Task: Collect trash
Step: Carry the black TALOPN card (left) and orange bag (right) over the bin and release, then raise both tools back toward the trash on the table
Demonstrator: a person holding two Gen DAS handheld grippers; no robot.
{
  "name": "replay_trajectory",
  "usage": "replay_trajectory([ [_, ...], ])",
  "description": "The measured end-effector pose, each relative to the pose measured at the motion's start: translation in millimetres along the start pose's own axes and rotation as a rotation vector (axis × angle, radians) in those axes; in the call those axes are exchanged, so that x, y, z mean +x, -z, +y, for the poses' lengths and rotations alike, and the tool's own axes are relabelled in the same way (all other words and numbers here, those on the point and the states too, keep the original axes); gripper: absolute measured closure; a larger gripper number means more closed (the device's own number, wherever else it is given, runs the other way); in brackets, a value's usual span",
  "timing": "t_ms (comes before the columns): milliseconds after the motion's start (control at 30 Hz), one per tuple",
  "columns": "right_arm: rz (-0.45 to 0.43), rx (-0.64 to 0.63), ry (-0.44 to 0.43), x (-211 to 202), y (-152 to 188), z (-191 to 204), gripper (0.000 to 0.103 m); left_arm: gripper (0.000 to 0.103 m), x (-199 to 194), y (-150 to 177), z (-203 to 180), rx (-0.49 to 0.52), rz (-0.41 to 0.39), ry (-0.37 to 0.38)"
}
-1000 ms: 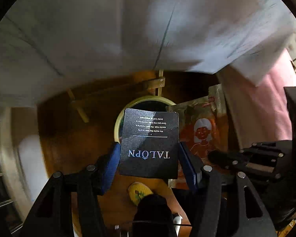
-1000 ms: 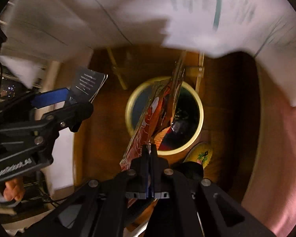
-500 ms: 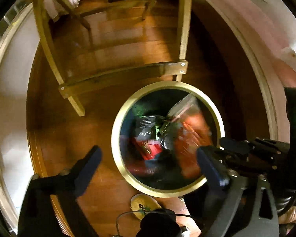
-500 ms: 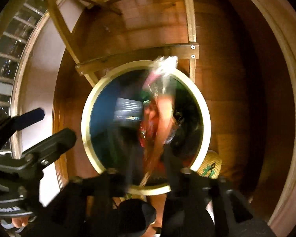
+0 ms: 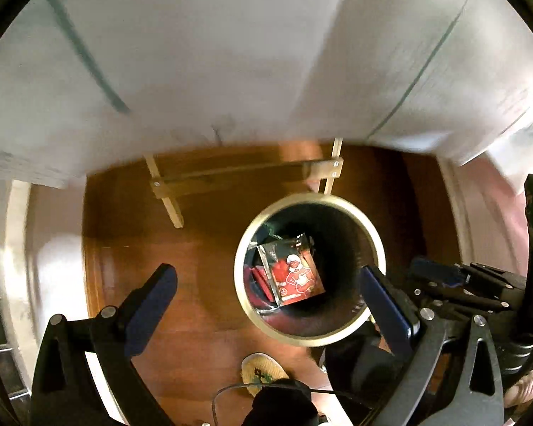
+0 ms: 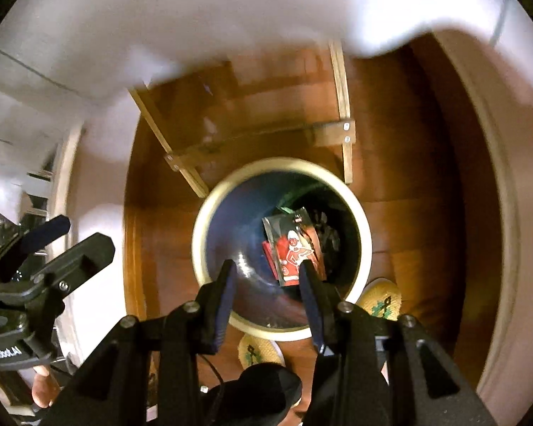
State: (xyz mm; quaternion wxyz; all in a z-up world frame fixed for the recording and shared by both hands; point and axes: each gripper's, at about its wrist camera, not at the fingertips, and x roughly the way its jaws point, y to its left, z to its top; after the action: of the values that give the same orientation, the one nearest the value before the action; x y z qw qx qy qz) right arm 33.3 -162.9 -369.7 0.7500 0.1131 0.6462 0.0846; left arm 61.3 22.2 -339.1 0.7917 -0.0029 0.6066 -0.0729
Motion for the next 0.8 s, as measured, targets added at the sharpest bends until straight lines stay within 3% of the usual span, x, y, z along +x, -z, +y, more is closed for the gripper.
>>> replay_trajectory([
  [467, -0.128, -0.068, 0.002, -198, -12, 67, 0.066, 0.002, -229, -45, 12, -0.017, -0.197, -0.004],
  [800, -0.340, -0.195, 0.056, -318, -31, 121, 0.066, 0.002, -358, -77, 26, -0.013, -0.371, 0.007],
])
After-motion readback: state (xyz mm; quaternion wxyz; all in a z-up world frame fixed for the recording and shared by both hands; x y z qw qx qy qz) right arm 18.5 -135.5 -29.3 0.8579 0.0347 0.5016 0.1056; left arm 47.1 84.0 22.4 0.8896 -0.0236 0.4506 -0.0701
